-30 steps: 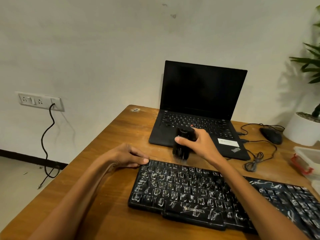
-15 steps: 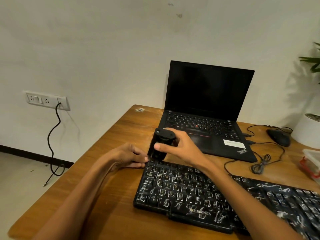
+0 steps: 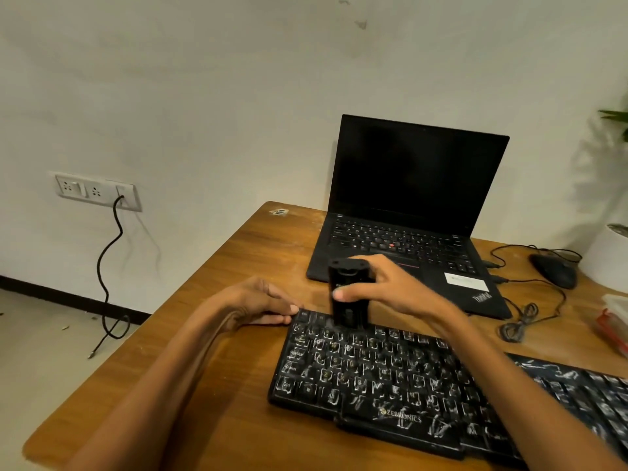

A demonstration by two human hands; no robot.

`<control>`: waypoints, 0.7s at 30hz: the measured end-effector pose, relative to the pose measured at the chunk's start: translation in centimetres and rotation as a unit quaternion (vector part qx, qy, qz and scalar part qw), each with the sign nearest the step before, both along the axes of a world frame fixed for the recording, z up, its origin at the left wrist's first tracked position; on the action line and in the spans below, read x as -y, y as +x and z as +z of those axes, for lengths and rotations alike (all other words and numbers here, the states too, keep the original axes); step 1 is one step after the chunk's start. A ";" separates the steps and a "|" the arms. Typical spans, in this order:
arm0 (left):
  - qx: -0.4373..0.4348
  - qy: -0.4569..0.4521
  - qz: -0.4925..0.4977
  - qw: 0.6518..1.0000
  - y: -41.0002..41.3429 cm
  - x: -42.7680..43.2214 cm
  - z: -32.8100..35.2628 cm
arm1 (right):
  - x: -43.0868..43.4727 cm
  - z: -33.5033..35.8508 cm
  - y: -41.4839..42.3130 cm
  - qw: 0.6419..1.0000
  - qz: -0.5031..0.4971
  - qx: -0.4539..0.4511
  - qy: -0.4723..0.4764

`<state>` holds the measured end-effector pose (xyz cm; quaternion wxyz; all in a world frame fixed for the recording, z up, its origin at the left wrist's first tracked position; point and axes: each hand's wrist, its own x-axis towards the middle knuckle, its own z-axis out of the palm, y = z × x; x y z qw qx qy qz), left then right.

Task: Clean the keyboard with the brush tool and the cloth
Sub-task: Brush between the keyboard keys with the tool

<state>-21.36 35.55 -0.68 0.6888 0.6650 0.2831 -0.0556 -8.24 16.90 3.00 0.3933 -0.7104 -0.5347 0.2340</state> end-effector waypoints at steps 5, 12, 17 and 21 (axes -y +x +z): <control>-0.001 0.006 -0.009 1.000 0.0 0.1 0.3 | 2.0 1.5 1.8 1.000 -0.020 0.000 0.007; 0.037 0.054 -0.041 0.997 -0.3 0.9 0.4 | 1.1 -0.6 1.2 0.991 -0.097 -0.061 0.064; 0.027 0.054 -0.020 0.998 0.5 1.1 0.3 | 1.8 -1.6 2.3 0.979 -0.123 -0.144 0.078; 0.021 0.040 -0.007 0.999 0.5 0.9 0.0 | 1.1 -1.4 2.7 0.982 -0.133 -0.092 0.095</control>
